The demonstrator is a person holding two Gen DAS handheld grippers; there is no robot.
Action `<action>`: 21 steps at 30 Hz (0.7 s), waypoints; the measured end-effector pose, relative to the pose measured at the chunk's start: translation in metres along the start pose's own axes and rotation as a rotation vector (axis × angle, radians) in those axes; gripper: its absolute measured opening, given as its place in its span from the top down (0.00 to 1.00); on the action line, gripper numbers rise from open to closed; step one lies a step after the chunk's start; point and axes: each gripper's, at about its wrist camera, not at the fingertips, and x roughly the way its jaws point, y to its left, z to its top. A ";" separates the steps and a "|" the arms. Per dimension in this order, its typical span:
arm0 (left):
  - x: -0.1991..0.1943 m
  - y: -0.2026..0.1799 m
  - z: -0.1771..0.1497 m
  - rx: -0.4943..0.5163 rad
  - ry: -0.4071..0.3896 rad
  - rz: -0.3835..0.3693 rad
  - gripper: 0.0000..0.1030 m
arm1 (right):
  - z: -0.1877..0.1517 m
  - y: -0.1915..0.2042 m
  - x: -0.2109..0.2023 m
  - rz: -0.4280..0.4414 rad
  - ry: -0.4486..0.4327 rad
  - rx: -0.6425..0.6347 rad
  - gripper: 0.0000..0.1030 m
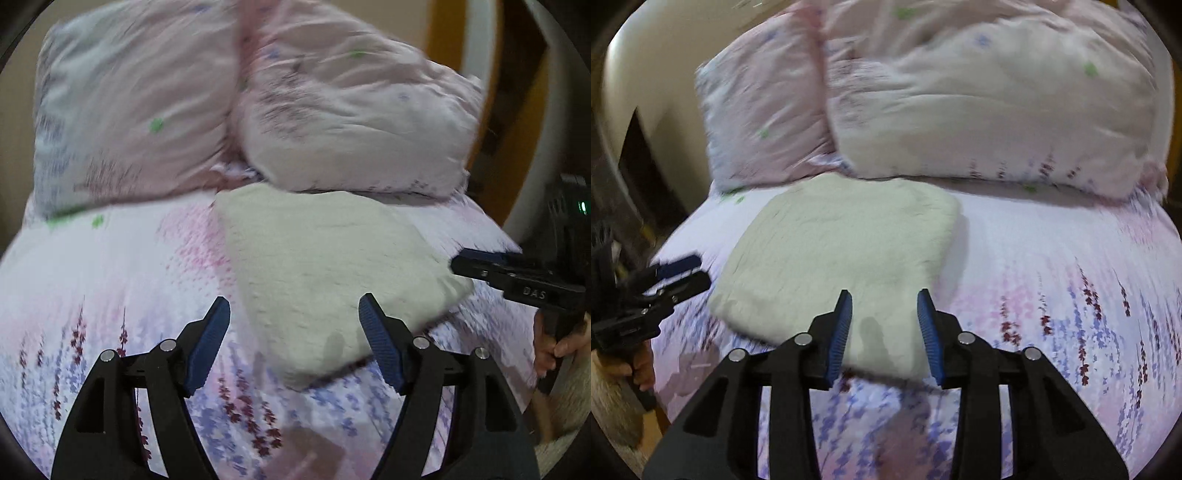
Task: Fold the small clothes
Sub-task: 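Lower the folded cardigan onto the bed and open both grippers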
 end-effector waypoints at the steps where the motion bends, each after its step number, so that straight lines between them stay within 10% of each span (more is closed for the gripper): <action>1: 0.003 -0.009 -0.002 0.041 0.008 0.012 0.29 | -0.003 0.005 0.001 -0.006 0.011 -0.028 0.69; 15: 0.053 0.002 -0.017 -0.033 0.216 0.018 0.29 | -0.005 0.018 0.033 -0.095 0.148 -0.082 0.73; 21: 0.040 0.001 -0.021 -0.067 0.181 -0.004 0.28 | -0.005 0.019 0.024 -0.089 0.115 -0.078 0.57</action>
